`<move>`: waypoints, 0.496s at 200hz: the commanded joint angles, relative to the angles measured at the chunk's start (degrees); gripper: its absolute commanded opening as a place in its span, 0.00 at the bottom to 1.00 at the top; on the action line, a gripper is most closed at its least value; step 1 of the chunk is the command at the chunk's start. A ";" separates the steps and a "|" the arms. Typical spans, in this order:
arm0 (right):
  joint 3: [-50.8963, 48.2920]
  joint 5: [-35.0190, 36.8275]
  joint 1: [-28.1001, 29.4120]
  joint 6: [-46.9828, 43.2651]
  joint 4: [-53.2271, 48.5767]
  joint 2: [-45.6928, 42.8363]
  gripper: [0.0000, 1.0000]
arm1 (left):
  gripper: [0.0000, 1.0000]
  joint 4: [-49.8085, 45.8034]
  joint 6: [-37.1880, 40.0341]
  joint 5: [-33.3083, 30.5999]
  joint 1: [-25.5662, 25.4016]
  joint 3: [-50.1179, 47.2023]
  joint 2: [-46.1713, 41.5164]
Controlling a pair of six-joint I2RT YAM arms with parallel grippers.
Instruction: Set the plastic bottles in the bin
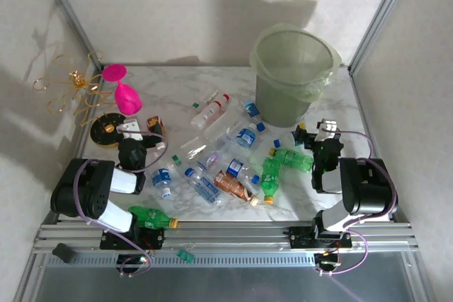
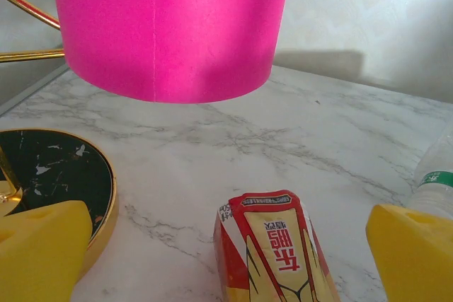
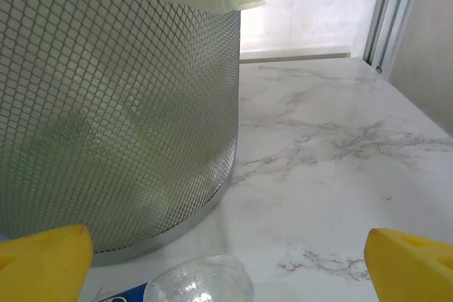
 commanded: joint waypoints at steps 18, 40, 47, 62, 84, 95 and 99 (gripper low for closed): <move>0.93 -0.55 -0.32 0.37 1.50 0.54 0.99 | 0.99 1.07 0.45 -0.89 -0.45 0.94 0.70; 0.98 -0.55 -0.32 0.37 1.51 0.54 0.99 | 0.99 0.98 0.37 -0.83 -0.49 0.93 0.67; 0.98 -0.55 -0.32 0.37 1.51 0.56 0.99 | 0.99 0.96 0.42 -0.85 -0.44 0.93 0.63; 0.98 -0.55 -0.32 0.37 1.51 0.54 0.99 | 0.99 0.96 0.46 -0.93 -0.52 0.94 0.67; 0.98 -0.46 -0.36 0.37 1.51 0.58 0.99 | 0.99 1.01 0.52 -1.10 -0.54 0.93 0.67; 0.98 -0.49 -0.27 0.37 1.51 0.56 0.99 | 0.99 0.97 0.76 -1.68 -0.88 0.93 0.67; 0.98 -0.46 -0.27 0.37 1.49 0.54 0.99 | 0.99 1.03 0.86 -2.02 -1.03 0.93 0.63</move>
